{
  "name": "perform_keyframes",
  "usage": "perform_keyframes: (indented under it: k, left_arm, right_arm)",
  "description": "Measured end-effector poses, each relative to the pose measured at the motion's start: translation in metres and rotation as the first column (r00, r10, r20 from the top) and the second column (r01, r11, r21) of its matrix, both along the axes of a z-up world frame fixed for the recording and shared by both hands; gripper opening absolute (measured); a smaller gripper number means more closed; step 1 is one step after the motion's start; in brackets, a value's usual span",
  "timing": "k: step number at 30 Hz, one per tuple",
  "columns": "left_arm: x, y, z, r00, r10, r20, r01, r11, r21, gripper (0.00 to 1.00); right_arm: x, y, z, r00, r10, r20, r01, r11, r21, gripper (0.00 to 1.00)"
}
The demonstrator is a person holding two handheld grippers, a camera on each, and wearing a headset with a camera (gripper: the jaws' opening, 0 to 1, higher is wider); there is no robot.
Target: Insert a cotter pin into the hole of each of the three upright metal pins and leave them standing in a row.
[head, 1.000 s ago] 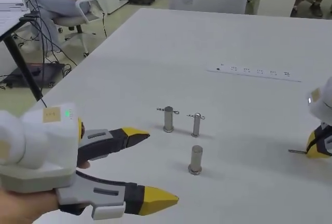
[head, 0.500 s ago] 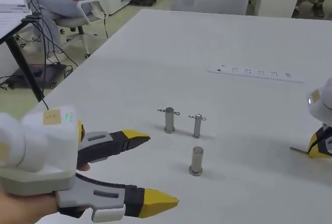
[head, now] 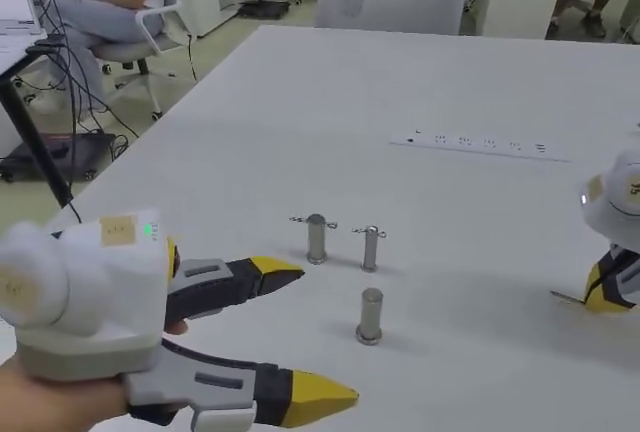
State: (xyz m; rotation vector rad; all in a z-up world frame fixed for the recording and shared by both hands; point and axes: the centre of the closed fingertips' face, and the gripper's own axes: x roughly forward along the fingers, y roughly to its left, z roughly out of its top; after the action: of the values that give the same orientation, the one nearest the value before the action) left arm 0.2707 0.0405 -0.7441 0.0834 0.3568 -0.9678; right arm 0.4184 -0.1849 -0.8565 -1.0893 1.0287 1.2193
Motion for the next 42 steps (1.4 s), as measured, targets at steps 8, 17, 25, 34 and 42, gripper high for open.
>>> perform_keyframes:
  k: [8, 17, 25, 34, 42]
  left_arm:
    - [-0.002, -0.019, 0.002, 0.998, -0.06, 0.016, 0.06, 0.998, -0.003, 0.69]
    - [-0.002, -0.039, 0.006, 0.987, -0.151, 0.048, 0.151, 0.988, 0.014, 0.64]
    - [0.002, -0.055, 0.005, 0.976, -0.209, 0.067, 0.209, 0.978, 0.02, 0.56]
    - [0.0, -0.068, -0.001, 0.962, -0.258, 0.083, 0.256, 0.966, 0.034, 0.42]
    - [0.001, -0.075, -0.002, 0.959, -0.268, 0.089, 0.265, 0.963, 0.043, 0.31]
  right_arm:
    - [-0.035, 0.026, 0.016, 0.997, 0.061, -0.046, -0.06, 0.998, 0.026, 0.02]
    - [-0.081, 0.06, 0.043, 0.983, 0.151, -0.106, -0.144, 0.987, 0.071, 0.02]
    - [-0.113, 0.088, 0.064, 0.967, 0.228, -0.116, -0.217, 0.971, 0.103, 0.02]
    - [-0.137, 0.119, 0.084, 0.947, 0.298, -0.121, -0.281, 0.95, 0.138, 0.02]
    - [-0.146, 0.132, 0.09, 0.936, 0.333, -0.111, -0.317, 0.938, 0.142, 0.02]
